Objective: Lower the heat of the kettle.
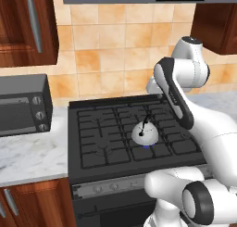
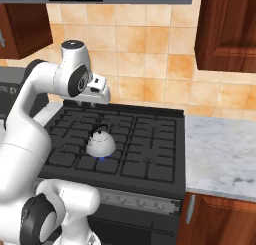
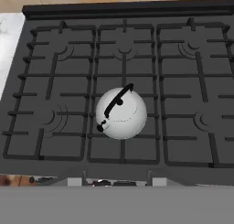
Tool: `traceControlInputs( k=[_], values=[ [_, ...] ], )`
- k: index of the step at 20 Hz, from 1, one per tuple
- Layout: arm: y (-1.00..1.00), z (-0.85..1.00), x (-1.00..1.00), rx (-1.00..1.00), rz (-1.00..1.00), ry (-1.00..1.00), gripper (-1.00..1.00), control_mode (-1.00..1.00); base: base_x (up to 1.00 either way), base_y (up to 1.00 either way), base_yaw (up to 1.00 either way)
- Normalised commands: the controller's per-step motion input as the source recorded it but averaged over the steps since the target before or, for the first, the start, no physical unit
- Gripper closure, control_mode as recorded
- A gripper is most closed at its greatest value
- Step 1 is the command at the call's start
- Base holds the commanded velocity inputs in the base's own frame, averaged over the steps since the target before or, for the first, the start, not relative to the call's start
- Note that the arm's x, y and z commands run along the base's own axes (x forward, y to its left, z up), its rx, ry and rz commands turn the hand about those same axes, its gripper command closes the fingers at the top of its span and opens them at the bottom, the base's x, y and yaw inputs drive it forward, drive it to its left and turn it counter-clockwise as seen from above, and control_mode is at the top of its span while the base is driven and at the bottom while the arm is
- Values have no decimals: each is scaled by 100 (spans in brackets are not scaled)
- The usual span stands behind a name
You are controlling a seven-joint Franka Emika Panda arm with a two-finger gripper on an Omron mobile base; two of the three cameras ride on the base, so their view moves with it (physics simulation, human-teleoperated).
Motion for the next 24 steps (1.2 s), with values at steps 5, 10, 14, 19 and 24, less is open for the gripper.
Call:
traceControlInputs(
  k=[5, 10, 14, 19, 24],
  values=[
    [0, 0, -1, 0, 0, 0, -100, 100, -13, 11, -1],
    [0, 0, 0, 0, 0, 0, -100, 100, -19, 55, 0],
    [0, 0, 0, 0, 0, 0, -100, 100, -8, 66, 0],
    [0, 0, 0, 0, 0, 0, -100, 100, -2, 63, 0],
    [0, 0, 0, 0, 0, 0, -100, 100, 2, 52, 0]
  ],
)
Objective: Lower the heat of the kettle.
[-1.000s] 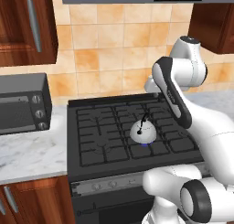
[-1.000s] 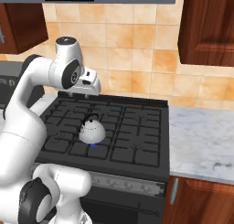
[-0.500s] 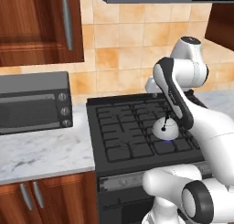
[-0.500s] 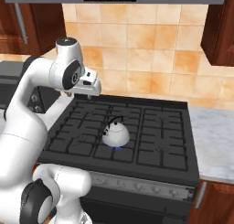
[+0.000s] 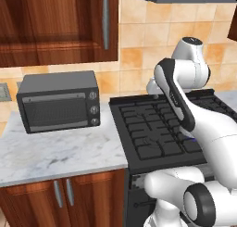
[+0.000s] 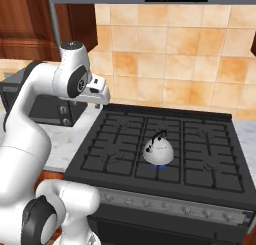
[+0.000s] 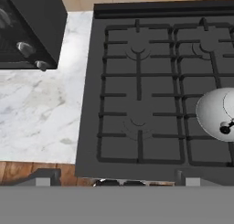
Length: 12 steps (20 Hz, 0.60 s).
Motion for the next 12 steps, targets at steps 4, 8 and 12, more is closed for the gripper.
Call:
traceControlInputs(
  k=[4, 8, 12],
  values=[
    [0, 0, 0, 0, 0, 0, -100, 100, 17, 37, -1],
    [0, 0, 0, 0, 0, 0, -100, 100, 22, 23, -4],
    [0, 0, 0, 0, 0, 0, -100, 100, 33, 11, -5]
  ],
)
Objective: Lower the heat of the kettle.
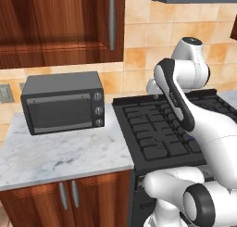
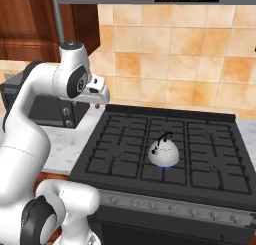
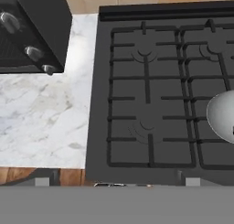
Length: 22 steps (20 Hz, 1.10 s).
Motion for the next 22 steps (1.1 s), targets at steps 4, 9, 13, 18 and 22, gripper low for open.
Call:
traceControlInputs(
  k=[4, 9, 13, 18, 22],
  values=[
    [0, 0, 0, 0, 0, 0, -100, 100, 30, 0, -1],
    [0, 0, 0, 0, 0, 0, -100, 100, 10, 0, 0],
    [-25, -15, -16, 6, -3, -4, -100, -100, 0, 0, 0],
    [-87, -45, -73, 31, -20, -10, -100, -100, 0, 0, 0],
    [-100, -54, -73, 39, -27, -2, -100, -100, 0, 0, 0]
  ],
)
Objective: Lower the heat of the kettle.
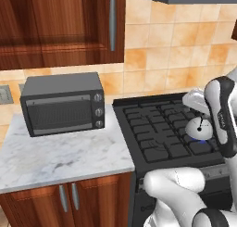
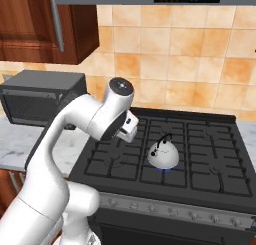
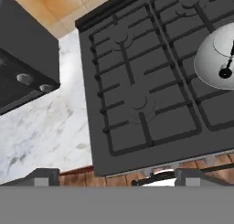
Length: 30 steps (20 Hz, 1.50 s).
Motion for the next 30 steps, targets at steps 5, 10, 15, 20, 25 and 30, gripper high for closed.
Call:
traceControlInputs(
  k=[5, 10, 15, 20, 25, 30],
  values=[
    [-91, -64, -80, 36, -29, 0, -100, -100, 0, 0, 0],
    [-65, -72, -83, 28, -25, 0, -100, -100, 0, 0, 0],
    [-35, -72, -64, 21, -23, 0, -100, -100, 0, 0, 0],
    [-38, -68, -24, 16, -22, 2, -100, -100, 0, 0, 0],
    [-39, -52, 4, 3, -12, 0, -100, -100, 0, 0, 0],
    [-35, -51, 19, 0, -1, 0, -100, -100, 0, 0, 0]
  ],
)
